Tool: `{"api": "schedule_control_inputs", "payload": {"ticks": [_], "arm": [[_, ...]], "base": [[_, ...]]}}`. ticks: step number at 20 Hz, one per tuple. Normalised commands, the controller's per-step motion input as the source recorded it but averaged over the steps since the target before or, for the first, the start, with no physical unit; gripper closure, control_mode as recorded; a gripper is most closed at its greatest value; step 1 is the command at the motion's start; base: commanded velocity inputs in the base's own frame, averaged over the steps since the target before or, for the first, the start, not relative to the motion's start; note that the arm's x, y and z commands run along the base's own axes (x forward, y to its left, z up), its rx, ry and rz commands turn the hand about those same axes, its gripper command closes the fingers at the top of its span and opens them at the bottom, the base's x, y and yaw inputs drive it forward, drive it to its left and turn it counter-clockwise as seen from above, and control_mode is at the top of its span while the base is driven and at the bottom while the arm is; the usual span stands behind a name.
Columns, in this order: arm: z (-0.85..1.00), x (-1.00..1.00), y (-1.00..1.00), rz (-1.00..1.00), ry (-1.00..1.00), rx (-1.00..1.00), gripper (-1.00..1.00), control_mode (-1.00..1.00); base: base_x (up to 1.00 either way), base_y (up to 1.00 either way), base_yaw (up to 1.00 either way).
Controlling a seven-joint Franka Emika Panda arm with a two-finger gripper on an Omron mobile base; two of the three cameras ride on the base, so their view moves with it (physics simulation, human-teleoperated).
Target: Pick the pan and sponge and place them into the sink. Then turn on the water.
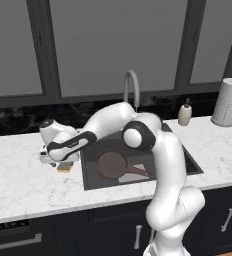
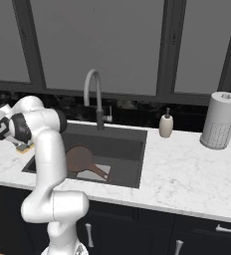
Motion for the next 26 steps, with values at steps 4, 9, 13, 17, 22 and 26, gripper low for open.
{"api": "schedule_control_inputs", "payload": {"ticks": [4,9,13,17,22,26], "arm": [[-0.54,0.00,-0.29,0.00,0.00,-0.01,-1.00,-1.00],[-0.71,-0.11,-0.58,0.00,0.00,0.00,-1.00,-1.00],[-0.93,-0.25,-0.64,-0.01,0.00,-0.02,-1.00,-1.00],[-1.00,-0.30,-0.65,-0.02,0.00,-0.03,-1.00,-1.00],[-1.00,-0.52,-0.73,-0.06,0.01,-0.02,-1.00,-1.00],[-1.00,-0.80,-0.78,-0.18,0.08,0.00,-1.00,-1.00]], "base": [[0.00,0.00,0.00],[0.00,0.00,0.00],[0.00,0.00,0.00],[0.00,0.00,0.00],[0.00,0.00,0.00],[0.00,0.00,0.00]]}}
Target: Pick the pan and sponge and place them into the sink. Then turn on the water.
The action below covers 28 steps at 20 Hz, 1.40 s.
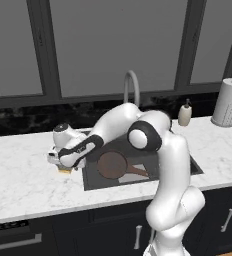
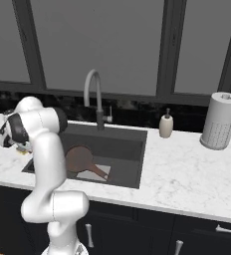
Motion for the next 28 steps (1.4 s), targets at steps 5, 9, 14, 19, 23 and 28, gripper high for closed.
{"api": "schedule_control_inputs", "payload": {"ticks": [5,9,14,19,23,28], "arm": [[-1.00,-0.81,-0.84,-0.16,0.02,0.00,-1.00,-1.00],[-1.00,-0.59,-0.48,-0.14,0.01,-0.03,-1.00,-1.00],[-0.88,-0.32,-0.30,-0.10,0.07,-0.05,1.00,-1.00],[-0.11,-0.26,-0.29,-0.01,0.13,-0.03,1.00,-1.00],[0.76,-0.19,-0.31,0.01,0.18,-0.06,1.00,-1.00],[1.00,-0.29,-0.46,0.05,0.17,-0.10,1.00,-1.00]], "base": [[0.00,0.00,0.00],[0.00,0.00,0.00],[0.00,0.00,0.00],[0.00,0.00,0.00],[0.00,0.00,0.00],[0.00,0.00,0.00]]}}
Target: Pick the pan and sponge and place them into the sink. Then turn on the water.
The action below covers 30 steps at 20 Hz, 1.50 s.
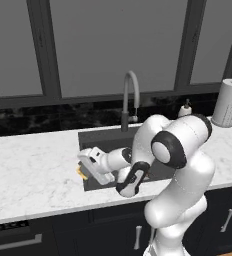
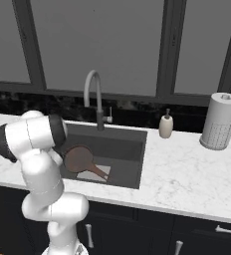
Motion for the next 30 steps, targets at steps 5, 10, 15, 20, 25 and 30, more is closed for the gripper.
{"api": "schedule_control_inputs", "payload": {"ticks": [5,10,15,20,25,30], "arm": [[1.00,-0.18,-0.50,0.09,0.09,-0.12,1.00,-1.00],[1.00,0.00,-0.27,0.00,0.10,-0.06,1.00,-1.00],[1.00,0.01,-0.09,0.00,0.26,0.00,1.00,-1.00],[1.00,0.00,-0.29,0.13,0.40,0.05,1.00,-1.00],[0.29,-0.10,-0.24,0.07,0.14,0.10,1.00,-1.00],[0.22,-0.02,-0.17,-0.02,0.08,0.03,1.00,-1.00]], "base": [[0.00,0.00,0.00],[0.00,0.00,0.00],[0.00,0.00,0.00],[0.00,0.00,0.00],[0.00,0.00,0.00],[0.00,0.00,0.00]]}}
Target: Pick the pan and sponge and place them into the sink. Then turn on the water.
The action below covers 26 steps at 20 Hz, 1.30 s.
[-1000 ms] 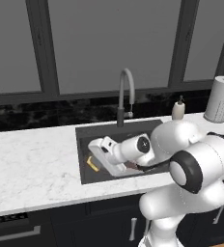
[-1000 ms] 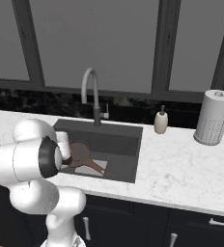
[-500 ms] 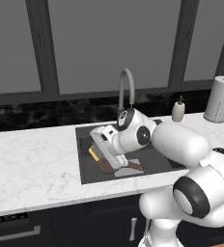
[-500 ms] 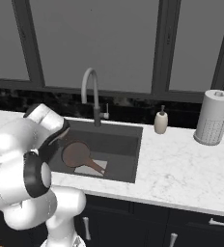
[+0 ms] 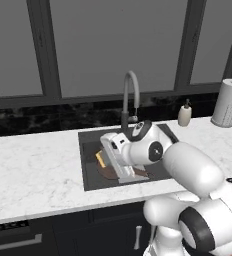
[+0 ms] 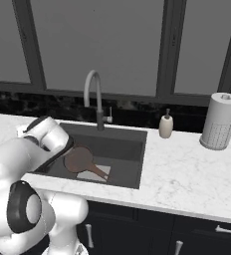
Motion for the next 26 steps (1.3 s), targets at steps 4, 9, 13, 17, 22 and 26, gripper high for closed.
{"api": "schedule_control_inputs", "payload": {"ticks": [4,9,13,17,22,26], "arm": [[0.89,0.21,-0.20,0.00,0.38,0.15,1.00,-1.00],[0.90,0.37,-0.27,0.00,0.50,0.09,1.00,-1.00],[0.61,0.70,-0.05,0.00,0.73,0.00,1.00,-1.00],[0.20,0.58,0.11,-0.15,0.56,-0.06,1.00,-1.00],[0.00,0.48,0.29,-0.25,0.28,-0.03,1.00,-1.00],[-0.08,0.47,0.28,-0.19,0.17,-0.06,1.00,-1.00]], "base": [[0.00,0.00,0.00],[0.00,0.00,0.00],[0.00,0.00,0.00],[0.00,0.00,0.00],[0.00,0.00,0.00],[0.00,0.00,0.00]]}}
